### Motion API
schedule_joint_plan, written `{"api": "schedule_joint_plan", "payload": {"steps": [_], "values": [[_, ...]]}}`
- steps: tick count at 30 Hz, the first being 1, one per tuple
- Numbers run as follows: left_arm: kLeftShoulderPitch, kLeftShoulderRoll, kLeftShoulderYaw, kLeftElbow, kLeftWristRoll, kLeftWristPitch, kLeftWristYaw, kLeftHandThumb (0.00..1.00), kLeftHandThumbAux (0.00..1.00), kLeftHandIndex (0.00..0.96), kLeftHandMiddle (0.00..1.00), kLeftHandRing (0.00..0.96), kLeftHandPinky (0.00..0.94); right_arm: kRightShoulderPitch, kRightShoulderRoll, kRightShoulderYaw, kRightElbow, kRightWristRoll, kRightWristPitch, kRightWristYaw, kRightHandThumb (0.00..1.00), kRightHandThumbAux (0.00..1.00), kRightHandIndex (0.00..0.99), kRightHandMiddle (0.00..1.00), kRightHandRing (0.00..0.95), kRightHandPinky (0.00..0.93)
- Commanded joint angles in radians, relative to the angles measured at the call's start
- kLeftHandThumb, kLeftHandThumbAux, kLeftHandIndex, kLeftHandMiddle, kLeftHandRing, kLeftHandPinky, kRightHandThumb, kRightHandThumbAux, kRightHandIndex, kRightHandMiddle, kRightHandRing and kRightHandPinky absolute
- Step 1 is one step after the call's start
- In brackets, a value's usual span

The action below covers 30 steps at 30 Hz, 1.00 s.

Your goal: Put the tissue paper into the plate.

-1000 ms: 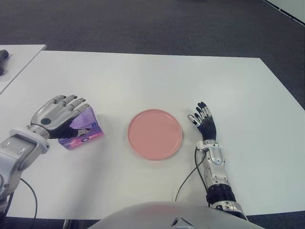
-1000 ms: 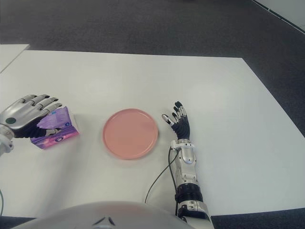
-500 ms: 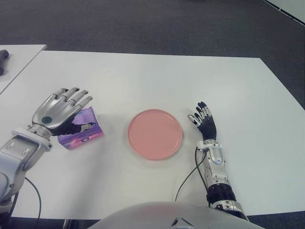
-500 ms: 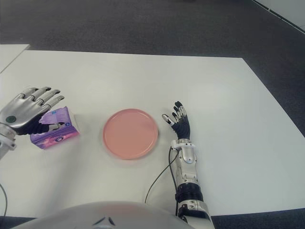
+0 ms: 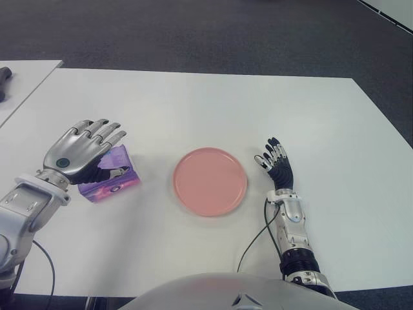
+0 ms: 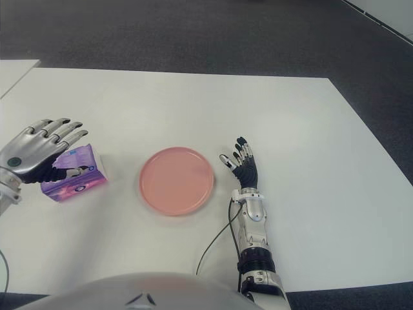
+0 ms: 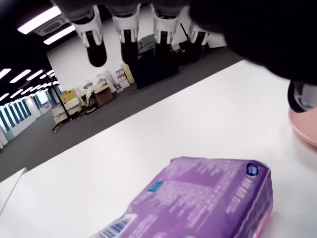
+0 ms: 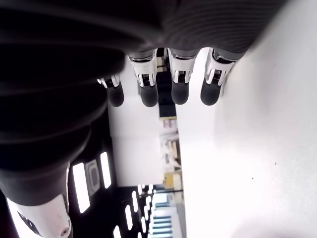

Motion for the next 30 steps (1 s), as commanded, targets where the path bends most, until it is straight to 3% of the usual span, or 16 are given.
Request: {"api": "schedule_joint_plan", "payload": {"steps": [1,14,30], "values": [[0.008,0.022,-0.007,0.002,-0.022,-0.015,-0.044,0.176,0.219,0.0,0.0,0.0,0.0,0.026,-0.001,-0.01,0.024,0.022,0.027,0.003,0.129,0.741,0.0,0.011,0.01,0.05],[0.021,0.067,-0.015,0.011,-0.057,-0.044,-0.141,0.115,0.228,0.0,0.0,0.0,0.0,0.034,-0.001,-0.014,0.012,0.022,0.03,0.009,0.129,0.741,0.0,0.011,0.01,0.05],[0.006,0.053,-0.052,0.04,-0.035,-0.015,-0.175,0.087,0.213,0.0,0.0,0.0,0.0,0.042,-0.001,-0.016,-0.001,0.023,0.034,0.013,0.129,0.741,0.0,0.011,0.01,0.05]]}}
